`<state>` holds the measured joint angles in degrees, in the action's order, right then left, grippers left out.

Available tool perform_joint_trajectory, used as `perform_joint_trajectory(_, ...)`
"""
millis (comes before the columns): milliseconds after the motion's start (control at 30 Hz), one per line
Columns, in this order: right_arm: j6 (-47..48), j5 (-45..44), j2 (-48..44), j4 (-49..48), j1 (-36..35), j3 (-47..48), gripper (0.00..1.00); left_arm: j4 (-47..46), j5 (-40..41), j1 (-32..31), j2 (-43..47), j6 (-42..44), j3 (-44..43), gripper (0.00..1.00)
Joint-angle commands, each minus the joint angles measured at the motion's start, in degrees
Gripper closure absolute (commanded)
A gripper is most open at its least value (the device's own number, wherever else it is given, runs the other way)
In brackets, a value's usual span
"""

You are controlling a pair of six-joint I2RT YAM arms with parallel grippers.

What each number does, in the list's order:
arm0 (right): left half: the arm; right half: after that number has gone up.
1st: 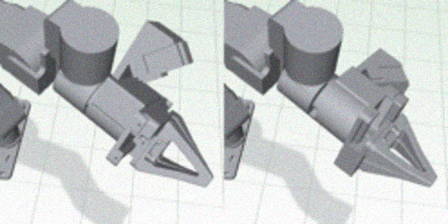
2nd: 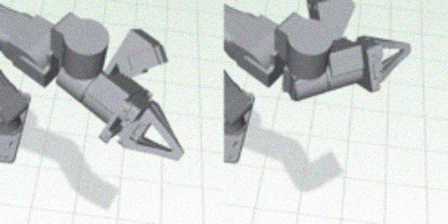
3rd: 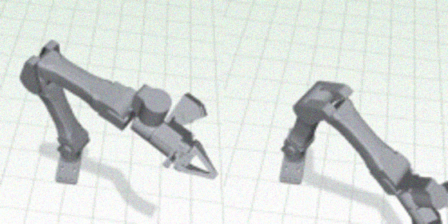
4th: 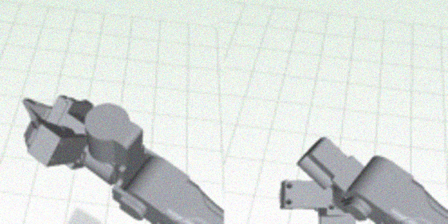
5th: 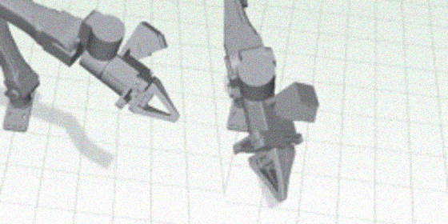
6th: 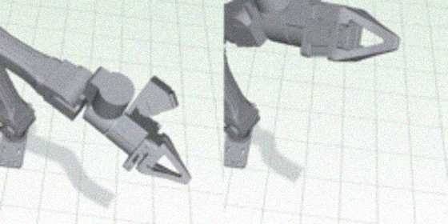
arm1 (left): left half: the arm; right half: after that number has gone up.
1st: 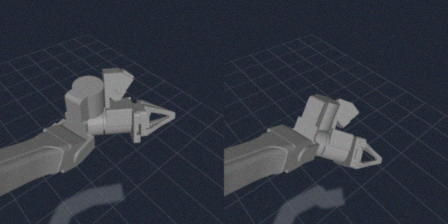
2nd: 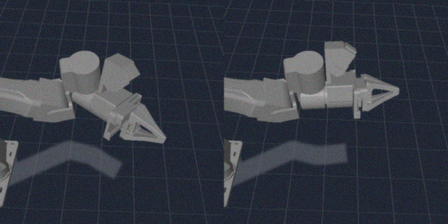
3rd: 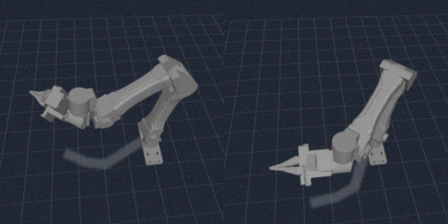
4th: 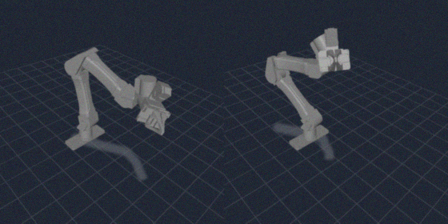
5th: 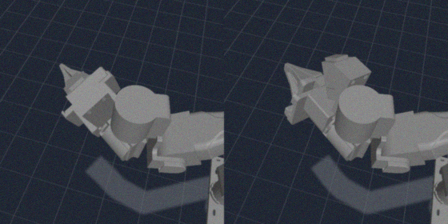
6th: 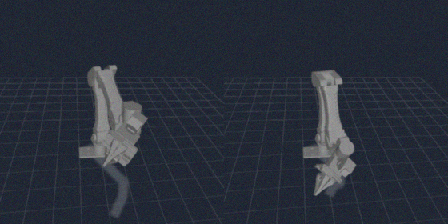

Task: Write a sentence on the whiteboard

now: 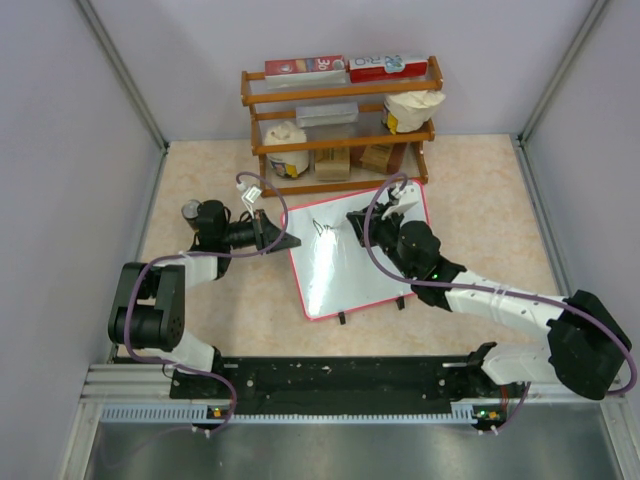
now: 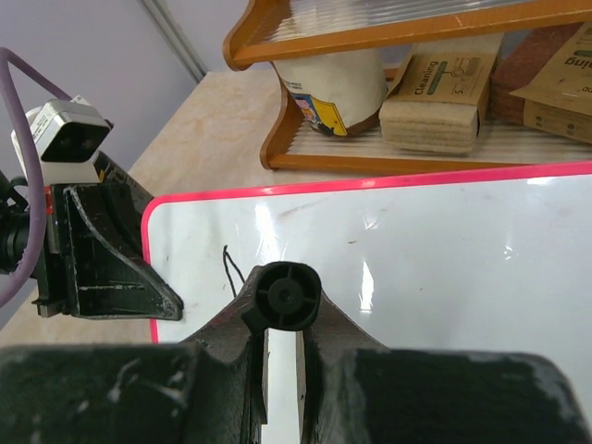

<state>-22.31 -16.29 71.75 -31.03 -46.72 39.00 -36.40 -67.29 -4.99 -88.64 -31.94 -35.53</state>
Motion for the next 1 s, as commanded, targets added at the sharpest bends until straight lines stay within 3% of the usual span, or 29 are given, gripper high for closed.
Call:
perform_joint_trajectory(0, 0.86, -3.39, -1.08, 1.67, 1.19, 0.02, 1.0, -0.6, 1.02, -0.89, -0.74, 10.41, 0.02, 1.0)
perform_joint_trajectory(967, 0.33, -1.29, 1.64, 1.76, 1.81, 4.24, 1.0, -0.25, 1.11, -0.98, -0.83, 10.76, -0.07, 1.0)
